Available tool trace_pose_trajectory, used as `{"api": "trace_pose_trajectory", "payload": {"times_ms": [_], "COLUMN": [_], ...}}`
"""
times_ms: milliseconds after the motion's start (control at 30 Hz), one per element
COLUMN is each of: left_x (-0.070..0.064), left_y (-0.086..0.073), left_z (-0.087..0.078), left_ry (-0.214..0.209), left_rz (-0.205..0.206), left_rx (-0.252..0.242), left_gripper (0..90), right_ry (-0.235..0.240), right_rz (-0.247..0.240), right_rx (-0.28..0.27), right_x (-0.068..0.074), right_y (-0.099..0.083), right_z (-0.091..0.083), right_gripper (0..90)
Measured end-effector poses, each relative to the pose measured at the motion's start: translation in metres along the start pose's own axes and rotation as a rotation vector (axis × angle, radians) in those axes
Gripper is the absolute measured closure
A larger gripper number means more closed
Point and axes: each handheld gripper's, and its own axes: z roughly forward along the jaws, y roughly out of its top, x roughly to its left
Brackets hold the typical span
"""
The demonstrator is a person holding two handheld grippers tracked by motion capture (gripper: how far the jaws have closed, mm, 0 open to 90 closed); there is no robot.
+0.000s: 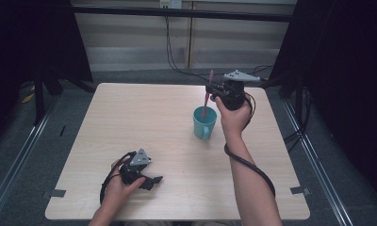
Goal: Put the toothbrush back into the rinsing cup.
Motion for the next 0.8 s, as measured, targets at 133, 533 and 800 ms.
{"api": "trace_pose_trajectory", "payload": {"times_ms": [133, 533, 800], "left_x": [0.0, 0.0, 0.0], "left_y": [0.0, 0.0, 0.0], "left_z": [0.0, -0.001, -0.001], "left_ry": [-0.001, -0.002, -0.001], "left_rz": [0.0, 0.006, 0.006], "left_rx": [0.002, 0.01, 0.009], "left_gripper": [14.9, 14.9, 14.9], "right_ry": [-0.014, -0.041, -0.085], "right_rz": [0.001, 0.065, 0.108], "right_rx": [0.01, 0.073, 0.089], "right_x": [-0.001, -0.011, -0.019], "right_y": [-0.022, -0.066, -0.074], "right_z": [0.007, 0.008, -0.005], "right_gripper": [83.8, 82.4, 53.2]}}
